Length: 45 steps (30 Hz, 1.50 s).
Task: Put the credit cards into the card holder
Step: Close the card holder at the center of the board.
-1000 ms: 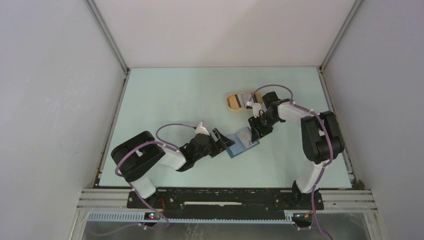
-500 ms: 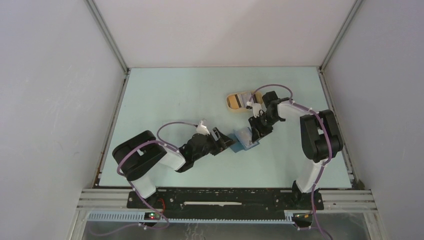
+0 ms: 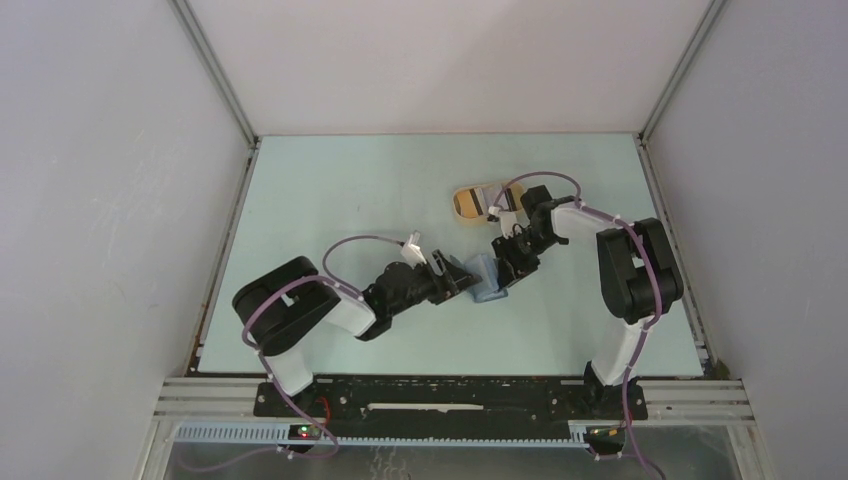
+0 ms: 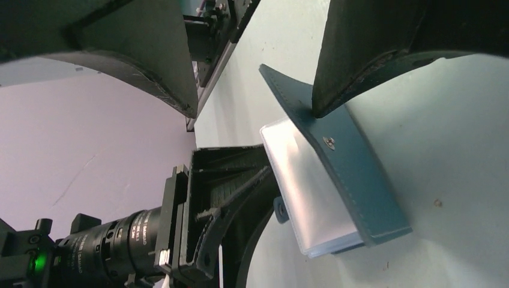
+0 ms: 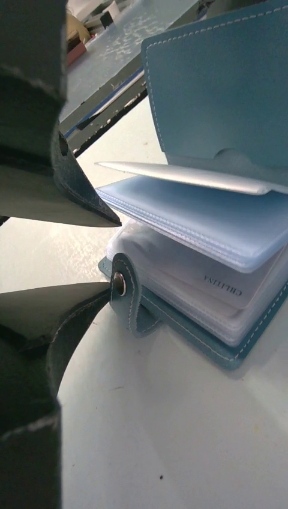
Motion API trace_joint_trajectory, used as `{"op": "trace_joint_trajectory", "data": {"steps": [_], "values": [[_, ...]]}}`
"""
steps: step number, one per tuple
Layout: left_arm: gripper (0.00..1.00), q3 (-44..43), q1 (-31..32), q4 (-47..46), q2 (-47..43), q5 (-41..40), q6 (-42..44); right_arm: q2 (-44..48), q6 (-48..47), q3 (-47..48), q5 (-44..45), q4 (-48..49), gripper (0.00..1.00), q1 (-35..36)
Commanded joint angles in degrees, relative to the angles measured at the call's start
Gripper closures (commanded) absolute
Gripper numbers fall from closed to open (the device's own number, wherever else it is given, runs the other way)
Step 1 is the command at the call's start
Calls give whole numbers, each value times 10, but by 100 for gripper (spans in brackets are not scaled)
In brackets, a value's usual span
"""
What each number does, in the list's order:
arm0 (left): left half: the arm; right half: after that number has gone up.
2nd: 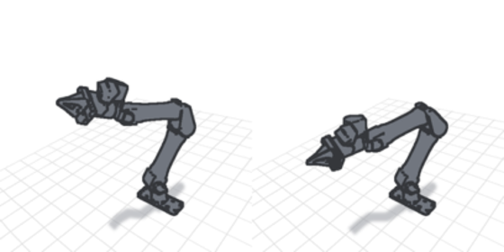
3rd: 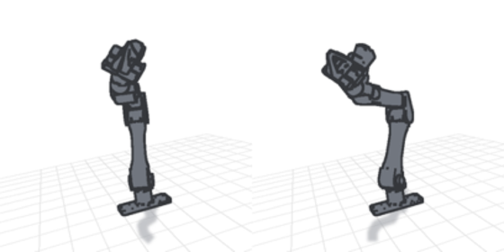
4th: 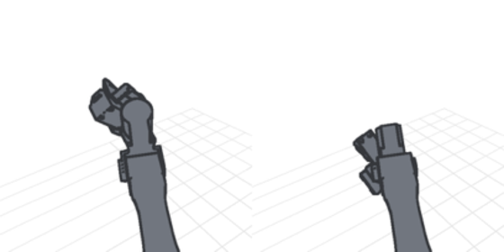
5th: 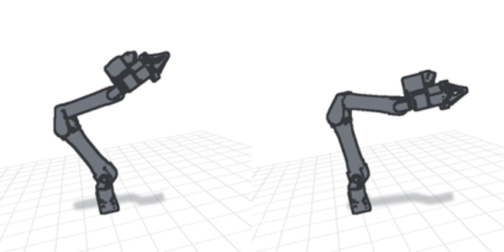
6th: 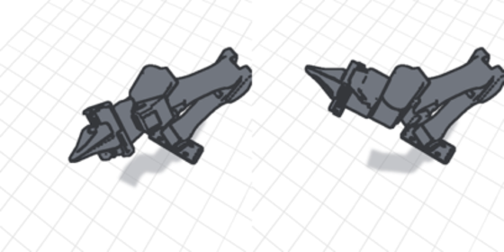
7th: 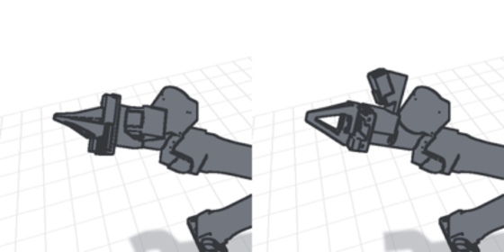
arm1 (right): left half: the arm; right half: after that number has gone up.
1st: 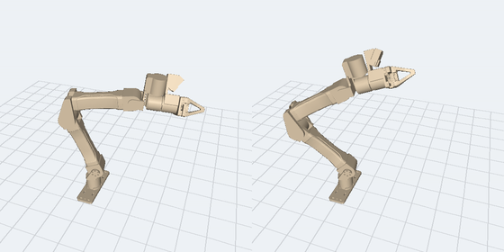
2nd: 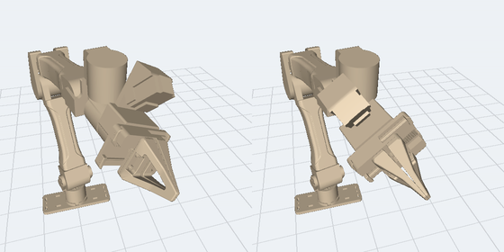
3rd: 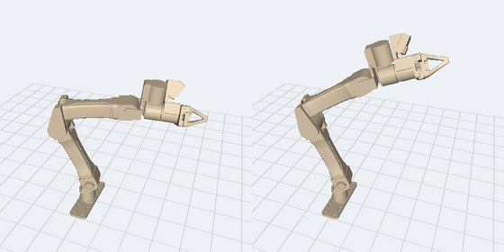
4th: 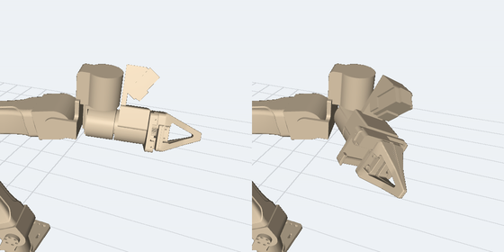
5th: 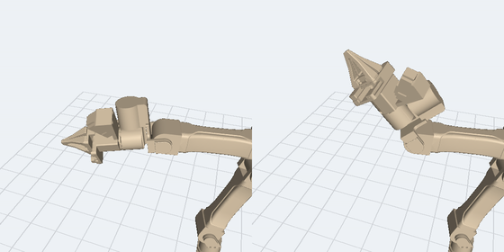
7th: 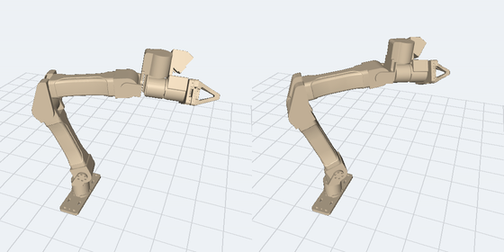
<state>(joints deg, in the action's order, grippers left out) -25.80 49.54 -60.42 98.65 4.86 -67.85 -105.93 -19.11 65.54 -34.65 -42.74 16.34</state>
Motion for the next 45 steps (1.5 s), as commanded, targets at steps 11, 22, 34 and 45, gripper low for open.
{"op": "trace_joint_trajectory", "data": {"steps": [11, 22, 34, 45], "values": [[40, -117, -13, 138, 24, 11, 120, 41, -14, 16, -54, -22, 46, -28], [56, -162, -25, 195, 63, 21, 162, 96, -25, 10, -52, -5, 43, -64], [59, -181, -27, 195, 94, 42, 168, 114, 26, 10, 166, 100, 46, 57], [57, -183, -27, 193, 93, 52, 167, 114, 28, 4, 181, 93, 60, 63]]}}
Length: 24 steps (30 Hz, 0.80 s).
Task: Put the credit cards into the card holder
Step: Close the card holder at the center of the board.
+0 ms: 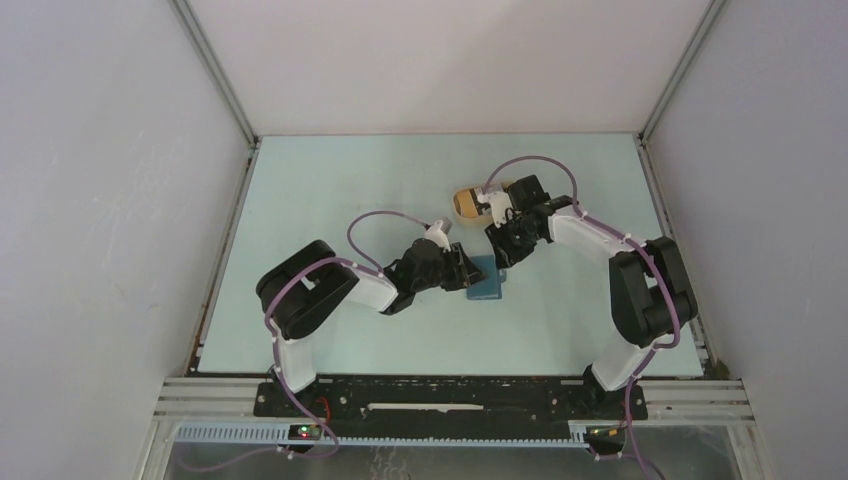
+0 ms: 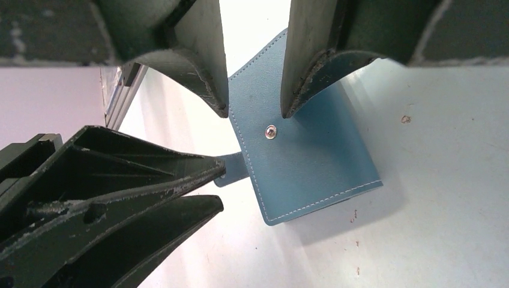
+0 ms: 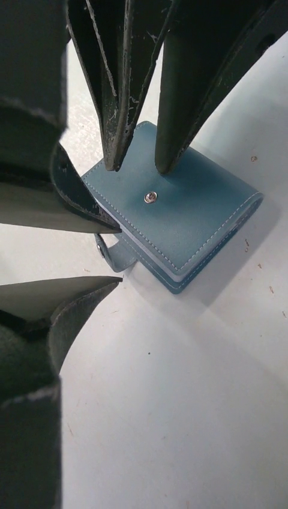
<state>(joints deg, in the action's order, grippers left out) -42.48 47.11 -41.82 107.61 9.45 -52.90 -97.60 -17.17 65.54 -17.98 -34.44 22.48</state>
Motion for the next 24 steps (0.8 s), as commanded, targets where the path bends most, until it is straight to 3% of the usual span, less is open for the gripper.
{"op": "trace_joint_trajectory", "data": {"steps": [1, 10, 24], "values": [[57, -16, -3, 6, 3, 7, 18, 33, 9, 2, 14, 9, 62, 2], [57, -6, -3, -7, -6, 9, 19, 35, 9, 1, 11, -4, 72, 3], [57, 2, -3, -12, -17, 5, 30, 27, 11, -8, 23, -16, 64, 1]]}}
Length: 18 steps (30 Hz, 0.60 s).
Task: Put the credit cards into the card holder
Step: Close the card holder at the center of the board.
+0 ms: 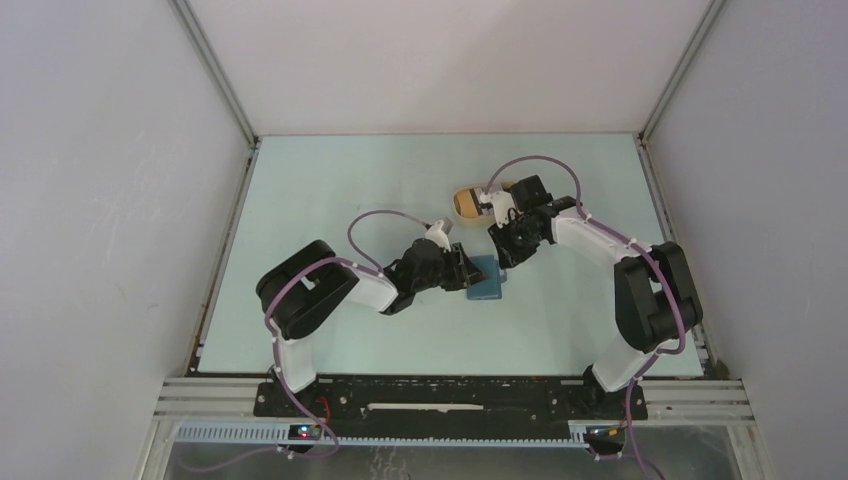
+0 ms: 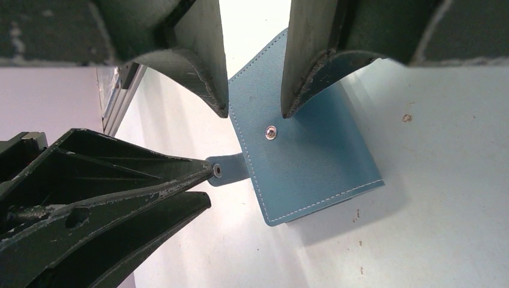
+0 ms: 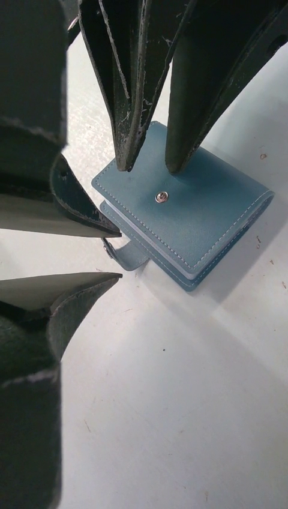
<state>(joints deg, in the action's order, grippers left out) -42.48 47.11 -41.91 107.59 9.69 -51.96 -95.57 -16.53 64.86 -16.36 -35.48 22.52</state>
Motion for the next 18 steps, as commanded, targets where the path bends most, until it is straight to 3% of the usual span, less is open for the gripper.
{"op": "trace_joint_trajectory", "data": {"steps": [1, 10, 15, 18], "values": [[57, 2, -3, -12, -17, 2, 21, 5, 5, -1, 7, -5, 65, 1], [57, 10, -3, -13, -30, -3, 33, 2, 5, -3, 5, -11, 78, -5], [56, 16, -4, -13, -47, -7, 50, -2, 4, -4, 1, -16, 80, -11], [54, 20, -9, -8, -62, -5, 67, -2, 2, -4, -3, -18, 89, -14]]}}
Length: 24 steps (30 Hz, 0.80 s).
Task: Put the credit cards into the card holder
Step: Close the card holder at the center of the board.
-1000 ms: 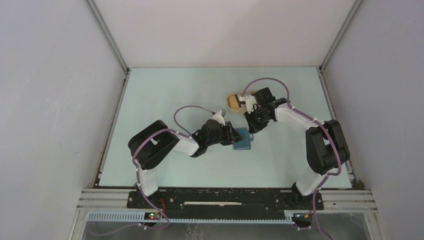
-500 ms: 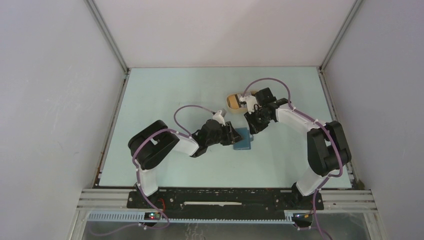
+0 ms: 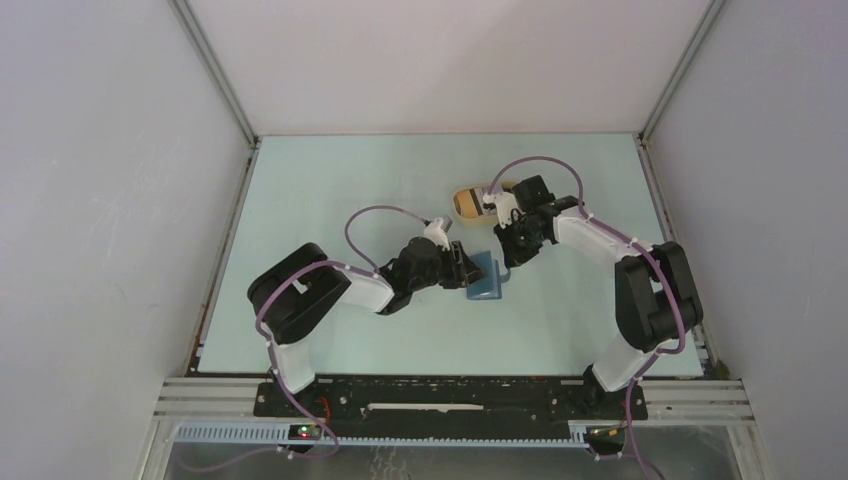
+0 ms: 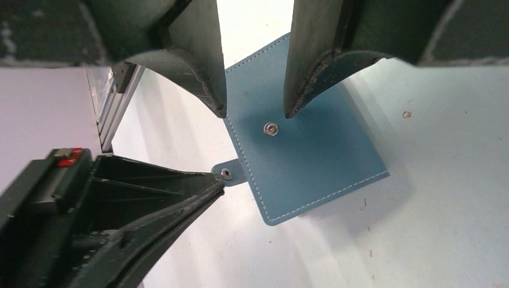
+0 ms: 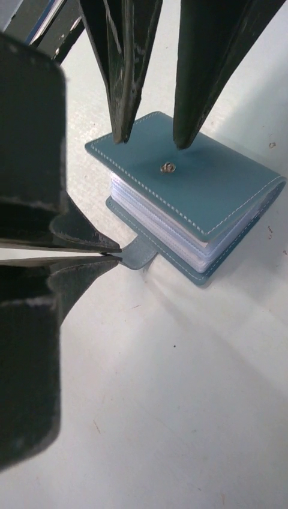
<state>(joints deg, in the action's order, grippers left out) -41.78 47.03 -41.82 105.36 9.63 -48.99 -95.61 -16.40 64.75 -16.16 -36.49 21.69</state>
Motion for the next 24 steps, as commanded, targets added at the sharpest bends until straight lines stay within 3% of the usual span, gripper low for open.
{"op": "trace_joint_trajectory", "data": {"steps": [1, 4, 11, 17, 24], "values": [[54, 15, -11, -7, -47, -4, 43, -1, -1, -3, -5, -9, 93, -6], [53, 24, -24, -1, -67, -4, 55, 2, -4, -3, -8, -10, 100, -8], [55, 27, -71, 32, -81, 6, 58, 22, -23, -6, -5, 5, 100, -10], [52, -109, -85, 229, -38, 3, 112, 37, -35, -10, 4, 24, 100, -11], [46, -201, -88, 289, 25, 22, 158, 33, -40, -11, -6, 29, 100, -15]]}}
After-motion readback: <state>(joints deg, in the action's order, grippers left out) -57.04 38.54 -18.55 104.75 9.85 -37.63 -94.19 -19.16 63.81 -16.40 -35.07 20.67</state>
